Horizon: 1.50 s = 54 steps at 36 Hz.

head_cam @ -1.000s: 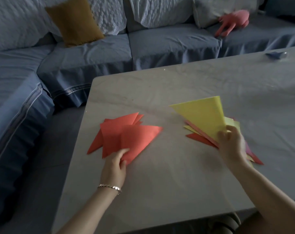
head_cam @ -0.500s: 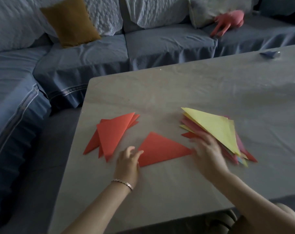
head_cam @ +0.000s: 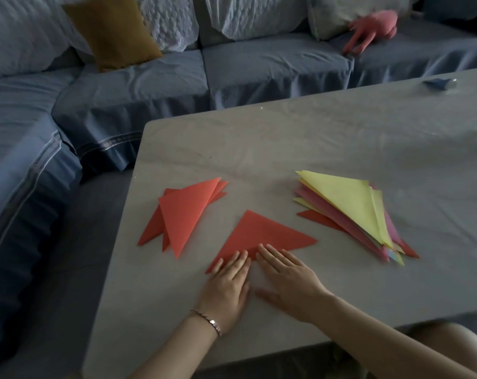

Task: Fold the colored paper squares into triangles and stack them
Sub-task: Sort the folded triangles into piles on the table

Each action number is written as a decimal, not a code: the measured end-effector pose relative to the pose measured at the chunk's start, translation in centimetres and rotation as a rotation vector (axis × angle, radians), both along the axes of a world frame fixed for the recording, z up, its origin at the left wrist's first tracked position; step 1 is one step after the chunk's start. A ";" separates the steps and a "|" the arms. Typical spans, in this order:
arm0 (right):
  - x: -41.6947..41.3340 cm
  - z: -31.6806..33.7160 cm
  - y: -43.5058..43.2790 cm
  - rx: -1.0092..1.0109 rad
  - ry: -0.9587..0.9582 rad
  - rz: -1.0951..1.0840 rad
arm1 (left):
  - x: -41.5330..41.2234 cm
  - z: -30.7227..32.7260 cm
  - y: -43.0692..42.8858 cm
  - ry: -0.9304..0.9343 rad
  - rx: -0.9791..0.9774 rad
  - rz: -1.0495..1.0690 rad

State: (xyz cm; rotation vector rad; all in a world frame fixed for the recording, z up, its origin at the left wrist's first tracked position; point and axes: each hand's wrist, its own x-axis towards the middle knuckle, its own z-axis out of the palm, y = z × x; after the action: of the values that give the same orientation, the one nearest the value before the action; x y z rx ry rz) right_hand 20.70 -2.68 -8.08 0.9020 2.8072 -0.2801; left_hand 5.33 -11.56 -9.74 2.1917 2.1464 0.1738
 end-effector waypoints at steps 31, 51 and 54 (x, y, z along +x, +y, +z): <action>1.7 3.3 5.0 0.060 0.087 -0.473 | -2.7 1.7 -0.6 -0.171 0.185 0.238; 2.1 3.3 7.3 -0.285 0.658 -0.644 | -3.8 1.9 1.5 -0.089 0.300 0.444; 4.3 4.8 8.7 -0.213 0.899 -0.835 | -5.1 2.7 2.4 -0.126 0.209 0.682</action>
State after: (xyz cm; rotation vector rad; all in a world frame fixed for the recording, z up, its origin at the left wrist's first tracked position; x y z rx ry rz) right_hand 25.04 6.02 -3.31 2.2931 2.7358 -1.3492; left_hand 0.19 -9.16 -7.03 1.3775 2.8025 0.5699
